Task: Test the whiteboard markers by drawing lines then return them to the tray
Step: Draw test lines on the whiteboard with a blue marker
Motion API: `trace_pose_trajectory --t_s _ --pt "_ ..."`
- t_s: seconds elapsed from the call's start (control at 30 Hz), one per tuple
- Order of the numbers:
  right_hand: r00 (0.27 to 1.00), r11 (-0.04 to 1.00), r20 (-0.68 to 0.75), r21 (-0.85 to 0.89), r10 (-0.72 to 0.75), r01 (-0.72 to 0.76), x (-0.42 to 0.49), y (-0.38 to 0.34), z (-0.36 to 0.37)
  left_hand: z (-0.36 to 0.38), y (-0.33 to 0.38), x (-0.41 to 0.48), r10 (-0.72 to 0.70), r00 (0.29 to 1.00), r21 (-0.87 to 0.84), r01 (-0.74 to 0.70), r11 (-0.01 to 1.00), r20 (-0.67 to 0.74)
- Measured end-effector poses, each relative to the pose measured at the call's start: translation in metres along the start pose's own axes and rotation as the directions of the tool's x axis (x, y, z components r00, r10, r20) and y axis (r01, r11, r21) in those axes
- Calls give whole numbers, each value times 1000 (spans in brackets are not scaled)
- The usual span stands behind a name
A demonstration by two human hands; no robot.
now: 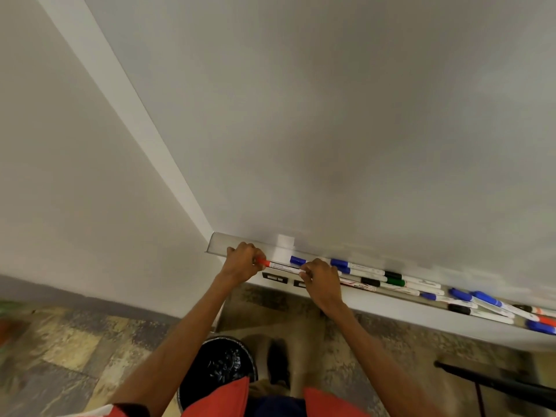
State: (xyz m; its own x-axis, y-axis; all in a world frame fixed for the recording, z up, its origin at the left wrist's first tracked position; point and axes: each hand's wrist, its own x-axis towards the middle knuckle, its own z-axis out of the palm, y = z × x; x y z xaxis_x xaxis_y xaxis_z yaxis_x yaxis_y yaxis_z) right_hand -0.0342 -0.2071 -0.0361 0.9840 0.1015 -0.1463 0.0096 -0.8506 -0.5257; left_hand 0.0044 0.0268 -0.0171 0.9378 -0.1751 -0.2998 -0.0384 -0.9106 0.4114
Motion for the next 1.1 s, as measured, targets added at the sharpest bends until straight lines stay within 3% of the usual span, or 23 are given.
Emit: trace_pose_trajectory --t_s 0.23,0.4,0.73,0.97,1.1 --pt "996 993 -94 118 11 1 2 4 -7 2 16 4 18 998 6 -18 1000 -54" --pt "982 999 -191 55 13 -3 8 11 -16 8 57 11 77 988 -103 -91 991 -135" --pt "995 987 -100 -156 21 -37 3 10 -9 36 78 11 118 993 -53 -118 992 -12" --pt "986 991 -137 -114 -93 77 5 12 -23 20 78 8 181 978 -220 -201 955 -107" --pt "986 987 -53 3 -160 160 2 4 -46 9 85 0 267 949 -277 -305 911 -166"
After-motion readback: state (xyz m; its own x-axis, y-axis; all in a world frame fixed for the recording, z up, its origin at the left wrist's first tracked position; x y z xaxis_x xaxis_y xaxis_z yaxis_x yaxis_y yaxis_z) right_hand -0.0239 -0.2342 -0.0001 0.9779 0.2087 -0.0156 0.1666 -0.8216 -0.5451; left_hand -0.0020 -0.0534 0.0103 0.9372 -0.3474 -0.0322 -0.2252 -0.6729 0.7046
